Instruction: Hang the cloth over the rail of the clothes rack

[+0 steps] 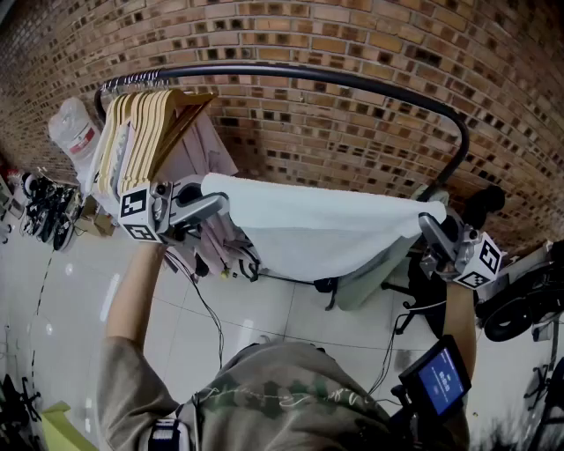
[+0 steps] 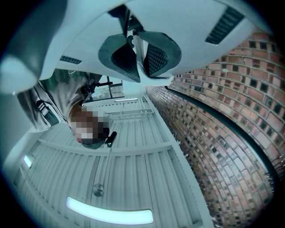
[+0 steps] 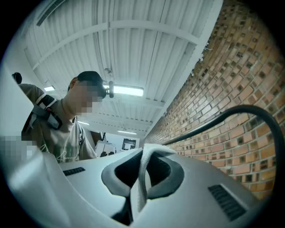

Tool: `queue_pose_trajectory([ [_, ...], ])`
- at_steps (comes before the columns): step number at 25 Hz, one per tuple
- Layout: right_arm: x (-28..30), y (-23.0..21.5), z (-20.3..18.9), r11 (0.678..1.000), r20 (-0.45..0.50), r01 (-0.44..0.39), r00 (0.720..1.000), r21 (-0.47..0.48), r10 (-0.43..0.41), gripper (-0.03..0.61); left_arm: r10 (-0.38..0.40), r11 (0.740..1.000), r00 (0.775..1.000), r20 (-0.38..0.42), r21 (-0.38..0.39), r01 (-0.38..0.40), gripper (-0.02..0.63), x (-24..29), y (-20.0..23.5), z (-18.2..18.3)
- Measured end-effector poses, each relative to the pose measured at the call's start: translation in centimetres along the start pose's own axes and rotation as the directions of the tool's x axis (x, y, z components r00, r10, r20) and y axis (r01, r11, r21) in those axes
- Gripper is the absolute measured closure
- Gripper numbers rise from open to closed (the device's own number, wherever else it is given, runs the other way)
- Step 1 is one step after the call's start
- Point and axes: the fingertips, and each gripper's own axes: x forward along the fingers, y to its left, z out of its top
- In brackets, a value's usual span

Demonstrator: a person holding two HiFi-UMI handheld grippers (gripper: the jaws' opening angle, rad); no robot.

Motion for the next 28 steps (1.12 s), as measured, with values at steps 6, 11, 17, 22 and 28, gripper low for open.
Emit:
queue_pose_trajectory([
  [6, 1.3, -2.9, 6.1, 0.997, 0.025, -0.064, 0.998, 0.039, 0.063, 0.561, -0.026, 0.999, 0.999, 0.021, 0.020, 0.025, 0.598, 2.6, 2.4, 5.9],
  [11, 3.2, -4.7, 9.3, 0.990, -0.002, -0.112, 0.994, 0.080, 0.113, 0.561, -0.029, 0.999, 0.999, 0.022, 0.020, 0.029, 0.598, 3.5, 4.8, 9.8],
  [17, 5.6, -6.1, 14.4, 0.993, 0.015, -0.119, 0.993, 0.000, 0.119, 0.561, -0.023, 0.997, 1.000, -0.017, 0.072, 0.025, 0.598, 4.5, 7.1, 14.3],
  [22, 7.3, -8.0, 17.9, 0.994, 0.021, -0.099, 0.995, -0.049, 0.100, 0.561, -0.026, 0.992, 0.999, -0.042, 0.126, 0.031, 0.598, 5.6, 9.2, 18.2],
  [28, 8.6, -12.1, 20.5, 0.995, 0.019, -0.059, 0.998, -0.077, 0.060, 0.561, -0.055, 0.994, 0.998, 0.019, 0.097, 0.053, 0.598, 7.1, 12.5, 21.0],
])
